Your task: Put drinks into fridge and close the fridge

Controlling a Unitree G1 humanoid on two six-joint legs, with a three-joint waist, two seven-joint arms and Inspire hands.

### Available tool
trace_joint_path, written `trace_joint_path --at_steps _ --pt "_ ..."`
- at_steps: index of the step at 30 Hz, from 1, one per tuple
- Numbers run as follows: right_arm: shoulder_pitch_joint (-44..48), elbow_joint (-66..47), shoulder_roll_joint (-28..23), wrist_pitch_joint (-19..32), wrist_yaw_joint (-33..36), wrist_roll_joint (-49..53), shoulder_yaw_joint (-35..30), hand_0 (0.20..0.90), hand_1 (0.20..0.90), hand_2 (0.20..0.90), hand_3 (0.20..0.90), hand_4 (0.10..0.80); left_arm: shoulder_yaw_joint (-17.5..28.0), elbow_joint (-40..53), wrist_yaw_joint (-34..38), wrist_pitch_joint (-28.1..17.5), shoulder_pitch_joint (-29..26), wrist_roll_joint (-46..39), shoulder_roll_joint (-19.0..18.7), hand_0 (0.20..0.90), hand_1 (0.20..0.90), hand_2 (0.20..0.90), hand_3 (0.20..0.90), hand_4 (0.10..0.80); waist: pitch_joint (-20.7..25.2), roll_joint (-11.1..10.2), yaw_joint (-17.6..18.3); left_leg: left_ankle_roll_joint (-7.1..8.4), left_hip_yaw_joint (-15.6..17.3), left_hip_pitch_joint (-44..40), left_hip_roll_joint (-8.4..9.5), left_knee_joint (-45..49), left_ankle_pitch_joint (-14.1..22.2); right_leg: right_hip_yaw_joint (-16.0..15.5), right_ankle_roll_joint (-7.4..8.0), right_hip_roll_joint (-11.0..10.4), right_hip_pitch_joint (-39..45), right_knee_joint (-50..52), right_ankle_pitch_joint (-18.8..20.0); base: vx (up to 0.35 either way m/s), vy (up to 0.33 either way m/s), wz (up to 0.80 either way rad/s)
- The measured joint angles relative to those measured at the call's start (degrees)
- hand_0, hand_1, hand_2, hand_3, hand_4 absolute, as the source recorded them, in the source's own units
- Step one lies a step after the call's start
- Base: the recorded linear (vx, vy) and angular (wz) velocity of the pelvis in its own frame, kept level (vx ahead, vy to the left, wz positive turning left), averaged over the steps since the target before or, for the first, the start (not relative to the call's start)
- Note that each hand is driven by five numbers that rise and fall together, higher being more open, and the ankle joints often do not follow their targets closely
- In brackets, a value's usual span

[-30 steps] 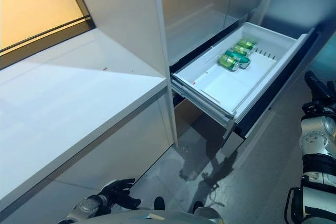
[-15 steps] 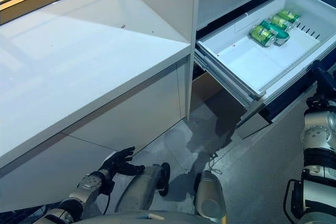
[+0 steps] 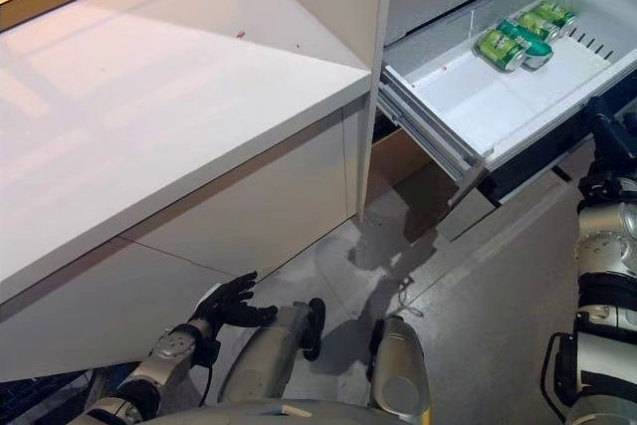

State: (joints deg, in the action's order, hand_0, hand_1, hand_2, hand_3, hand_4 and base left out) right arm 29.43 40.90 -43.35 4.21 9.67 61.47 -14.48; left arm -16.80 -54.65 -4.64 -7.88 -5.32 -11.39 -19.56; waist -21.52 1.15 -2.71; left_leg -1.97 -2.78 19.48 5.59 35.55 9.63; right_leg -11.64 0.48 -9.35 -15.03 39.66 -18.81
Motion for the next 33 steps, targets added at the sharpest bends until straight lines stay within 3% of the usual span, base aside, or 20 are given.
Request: trace_joint_path --at_steps 7,21,25,33 --pt "4.4 0.7 0.0 -2.9 -1.8 -2.2 6.1 0.900 0.900 0.900 0.900 0.800 0.4 -0.4 0.5 1.2 1.6 0.3 0.2 0.900 0.900 0.900 0.900 0.800 0.0 0.1 -0.7 0.37 -1.2 -1.8 0.20 -1.3 -0.3 -1.2 -0.35 0.0 2.0 -1.0 -0.2 0.090 -0.010 0.08" --pt "5.1 -2.2 3.5 -10.5 -15.1 -4.3 13.4 0.900 0.900 0.900 0.900 0.800 0.4 -0.6 -1.8 5.3 9.1 6.0 -0.5 0.900 0.900 0.900 0.900 0.800 0.0 0.1 -5.8 0.66 -3.3 -5.5 0.49 -3.9 -0.7 -3.6 -0.33 0.1 7.1 -4.6 -0.4 0.045 -0.038 0.09" --pt "5.1 -5.5 5.2 -10.4 -14.3 -4.9 15.1 0.900 0.900 0.900 0.900 0.800 0.4 0.0 -2.1 5.3 9.1 6.9 -0.6 0.900 0.900 0.900 0.900 0.800 0.0 0.1 -6.8 0.57 -3.3 -5.9 0.48 -4.3 -0.8 -3.5 -0.14 0.1 7.5 -5.1 -0.3 -0.048 -0.040 0.01" --pt "2.3 -12.5 8.6 -7.7 -7.5 -5.9 13.8 0.900 0.900 0.900 0.900 0.800 0.5 0.1 -2.5 5.5 8.7 6.9 -1.0 0.900 0.900 0.900 0.900 0.800 0.5 -0.4 -4.7 0.25 -1.4 -8.2 -0.70 -8.7 -2.0 -1.5 0.33 1.3 8.6 -10.0 2.2 -0.102 -0.033 -0.15"
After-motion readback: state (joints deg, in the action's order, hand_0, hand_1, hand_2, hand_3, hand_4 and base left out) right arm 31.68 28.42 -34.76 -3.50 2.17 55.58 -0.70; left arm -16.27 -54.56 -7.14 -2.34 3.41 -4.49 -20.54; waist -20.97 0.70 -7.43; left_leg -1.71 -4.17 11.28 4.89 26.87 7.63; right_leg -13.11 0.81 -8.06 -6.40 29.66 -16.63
